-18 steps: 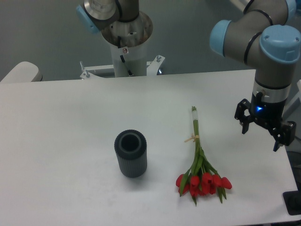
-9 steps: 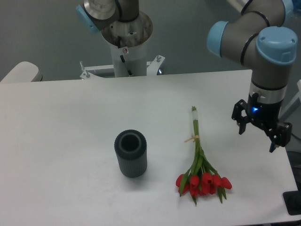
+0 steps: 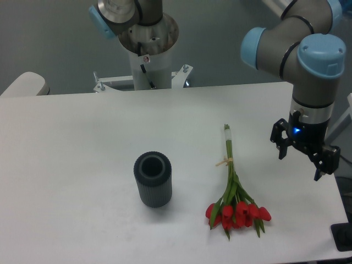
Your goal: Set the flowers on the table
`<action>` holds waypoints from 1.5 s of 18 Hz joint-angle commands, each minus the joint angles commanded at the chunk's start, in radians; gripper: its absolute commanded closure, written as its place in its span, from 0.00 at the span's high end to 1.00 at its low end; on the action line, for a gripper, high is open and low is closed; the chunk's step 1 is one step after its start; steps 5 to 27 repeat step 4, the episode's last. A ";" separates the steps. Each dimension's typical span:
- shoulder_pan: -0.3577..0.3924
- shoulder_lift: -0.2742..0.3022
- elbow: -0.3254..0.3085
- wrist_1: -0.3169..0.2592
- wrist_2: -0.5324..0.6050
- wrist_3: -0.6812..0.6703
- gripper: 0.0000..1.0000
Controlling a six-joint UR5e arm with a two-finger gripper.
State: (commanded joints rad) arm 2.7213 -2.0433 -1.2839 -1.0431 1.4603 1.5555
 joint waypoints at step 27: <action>-0.002 0.000 -0.003 0.002 0.005 0.000 1.00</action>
